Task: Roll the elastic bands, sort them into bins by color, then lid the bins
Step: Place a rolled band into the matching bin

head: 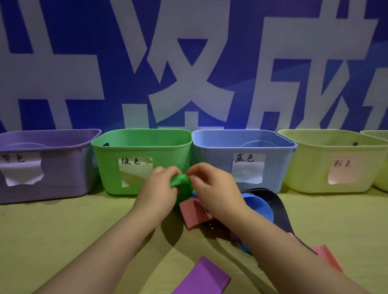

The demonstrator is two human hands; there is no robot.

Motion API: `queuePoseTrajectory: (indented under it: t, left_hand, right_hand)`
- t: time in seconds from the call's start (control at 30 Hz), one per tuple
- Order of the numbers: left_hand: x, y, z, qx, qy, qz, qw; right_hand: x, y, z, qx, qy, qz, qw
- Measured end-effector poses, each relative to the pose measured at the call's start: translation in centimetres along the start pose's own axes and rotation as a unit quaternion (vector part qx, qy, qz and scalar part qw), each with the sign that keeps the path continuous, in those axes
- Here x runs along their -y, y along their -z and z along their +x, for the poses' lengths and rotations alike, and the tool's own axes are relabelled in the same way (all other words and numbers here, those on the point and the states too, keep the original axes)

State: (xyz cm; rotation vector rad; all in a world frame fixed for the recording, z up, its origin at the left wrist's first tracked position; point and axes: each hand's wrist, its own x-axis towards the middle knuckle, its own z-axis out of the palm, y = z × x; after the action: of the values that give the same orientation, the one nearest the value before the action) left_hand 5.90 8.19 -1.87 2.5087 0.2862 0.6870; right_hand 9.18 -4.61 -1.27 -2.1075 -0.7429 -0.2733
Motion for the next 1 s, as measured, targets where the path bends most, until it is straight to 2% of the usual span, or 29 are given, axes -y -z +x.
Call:
queuePoseTrajectory:
  t: [0.1,0.23,0.37,0.43,0.53,0.67,0.77,0.87,0.93,1.0]
  left_hand:
    - [-1.8,1.3,-0.5,-0.039,0.009,-0.072,0.997]
    - [-3.5,2.3,-2.2,-0.056,-0.047,-0.098,0.992]
    - [-4.2,2.3,-3.5,-0.049,-0.091,-0.139,0.985]
    - [-4.5,2.2,-3.7,-0.011,-0.065,-0.225,0.972]
    - [-4.8,2.1,-3.5,-0.001,-0.026,-0.315,0.949]
    - [-5.7,2.1,-3.7,-0.027,0.006,-0.361,0.932]
    - [-6.4,2.0,-3.6,0.027,0.082,-0.384,0.919]
    - [-7.0,1.4,-3.3,0.106,0.133,-0.402,0.900]
    - [-7.3,1.0,-3.2,0.114,0.121,-0.428,0.888]
    - [-7.6,0.6,-3.2,0.118,0.112,-0.479,0.863]
  right_hand:
    - [-0.2,0.4,-0.6,0.004,0.006,-0.004,1.000]
    - [-0.4,1.4,-1.7,-0.019,0.022,0.019,0.999]
    - [-0.6,2.7,-2.6,0.011,0.021,0.018,1.000]
    - [-0.6,3.4,-3.0,0.009,0.014,0.040,0.999]
    - [-0.8,4.3,-3.4,-0.014,-0.001,0.104,0.995]
    - [-1.0,5.2,-3.7,-0.060,-0.005,0.191,0.980]
    - [-1.4,5.6,-3.9,-0.072,0.005,0.231,0.970]
    - [-1.6,5.4,-4.2,-0.072,0.043,0.230,0.970]
    - [-1.6,5.4,-4.4,-0.067,0.090,0.215,0.970]
    - [-1.6,5.5,-4.5,-0.054,0.112,0.218,0.968]
